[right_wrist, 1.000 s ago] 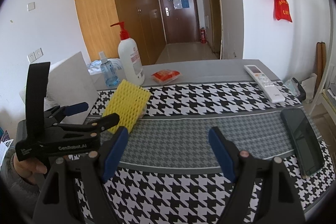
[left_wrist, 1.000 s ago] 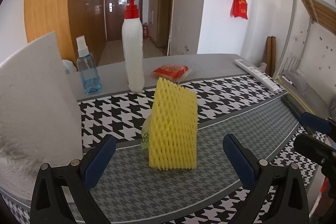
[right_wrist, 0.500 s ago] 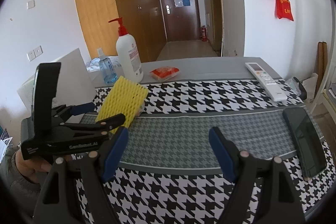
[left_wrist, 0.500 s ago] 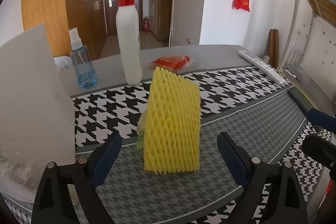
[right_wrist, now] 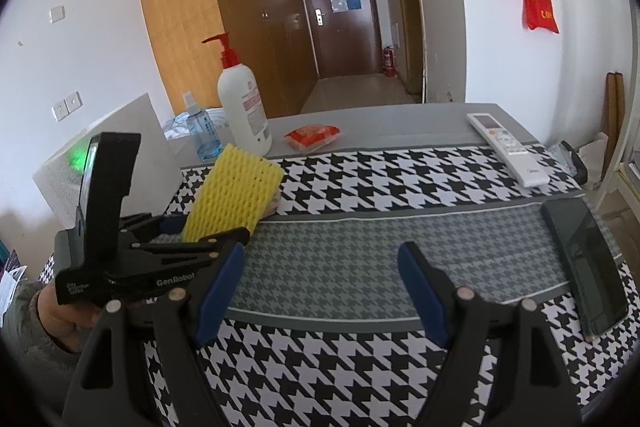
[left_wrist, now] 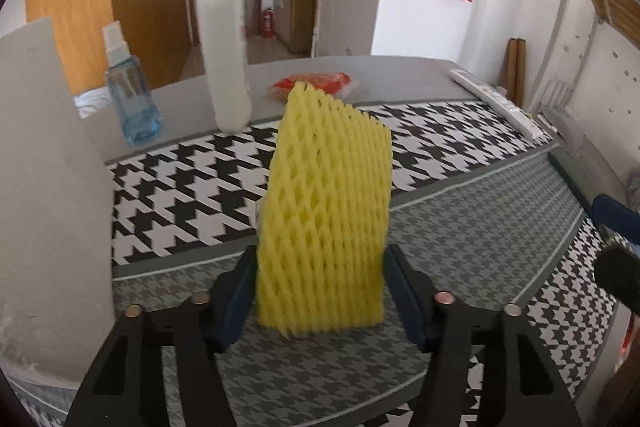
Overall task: Organize soft objects
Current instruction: 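Close the left tool on the yellow mesh sponge, then lift the yellow sponge with the left tool, uncovering the wrapped packet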
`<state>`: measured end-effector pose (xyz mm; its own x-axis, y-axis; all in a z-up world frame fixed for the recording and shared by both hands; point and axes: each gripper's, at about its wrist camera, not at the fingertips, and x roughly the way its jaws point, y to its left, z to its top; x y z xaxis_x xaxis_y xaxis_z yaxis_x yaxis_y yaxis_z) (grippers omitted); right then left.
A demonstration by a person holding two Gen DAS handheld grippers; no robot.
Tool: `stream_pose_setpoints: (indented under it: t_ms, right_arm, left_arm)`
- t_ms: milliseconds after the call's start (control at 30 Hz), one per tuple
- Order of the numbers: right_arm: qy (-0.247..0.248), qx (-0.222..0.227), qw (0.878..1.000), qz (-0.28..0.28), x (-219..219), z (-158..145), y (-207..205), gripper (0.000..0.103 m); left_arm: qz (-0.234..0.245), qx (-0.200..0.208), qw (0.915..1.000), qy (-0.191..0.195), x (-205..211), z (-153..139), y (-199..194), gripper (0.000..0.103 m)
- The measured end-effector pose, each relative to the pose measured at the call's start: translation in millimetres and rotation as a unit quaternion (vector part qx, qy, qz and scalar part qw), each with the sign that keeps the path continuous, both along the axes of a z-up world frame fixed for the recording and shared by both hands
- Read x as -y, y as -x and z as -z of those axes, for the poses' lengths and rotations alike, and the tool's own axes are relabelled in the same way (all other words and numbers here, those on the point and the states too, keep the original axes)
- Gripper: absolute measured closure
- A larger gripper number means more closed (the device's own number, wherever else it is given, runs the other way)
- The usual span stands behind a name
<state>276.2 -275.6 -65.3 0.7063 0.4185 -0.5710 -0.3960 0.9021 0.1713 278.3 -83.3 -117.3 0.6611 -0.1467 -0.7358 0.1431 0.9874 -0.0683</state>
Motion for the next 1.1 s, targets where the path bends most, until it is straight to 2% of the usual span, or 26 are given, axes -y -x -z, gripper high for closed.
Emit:
stream_pose_setpoints:
  t_ms: [167, 233, 333, 367, 700, 867, 1100]
  right_arm:
    - [0.0, -0.001, 1.0, 0.008, 3.7, -0.9, 1.5, 0.021]
    - [0.001, -0.002, 1.0, 0.01, 4.4, -0.7, 2.0, 0.021]
    - [0.002, -0.002, 1.0, 0.013, 5.0, -1.4, 3.9, 0.021]
    - [0.002, -0.002, 1.0, 0.014, 5.3, -1.8, 4.7, 0.021]
    - [0.004, 0.006, 1.0, 0.02, 7.9, -9.2, 15.4, 0.021]
    - [0.001, 0.012, 1.0, 0.023, 10.2, -13.3, 21.3, 0.021]
    - [-0.003, 0.02, 0.999, 0.027, 11.7, -16.6, 27.2, 0.021]
  left_arm:
    - [0.024, -0.007, 0.9997, 0.002, 9.0, 2.0, 5.1, 0.071]
    - [0.033, -0.001, 0.9994, 0.003, 11.6, 0.6, 8.7, 0.074]
    - [0.045, 0.0, 0.9989, 0.01, 13.0, -0.2, 12.5, 0.085]
    - [0.047, 0.001, 0.9988, 0.012, 15.4, 0.3, 13.1, 0.092]
    - [0.089, 0.017, 0.9959, 0.011, 27.7, -6.6, 46.1, 0.092]
    - [0.111, 0.011, 0.9936, 0.016, 28.8, -6.9, 64.5, 0.092]
    - [0.121, 0.031, 0.9922, -0.003, 26.8, -14.4, 89.4, 0.091]
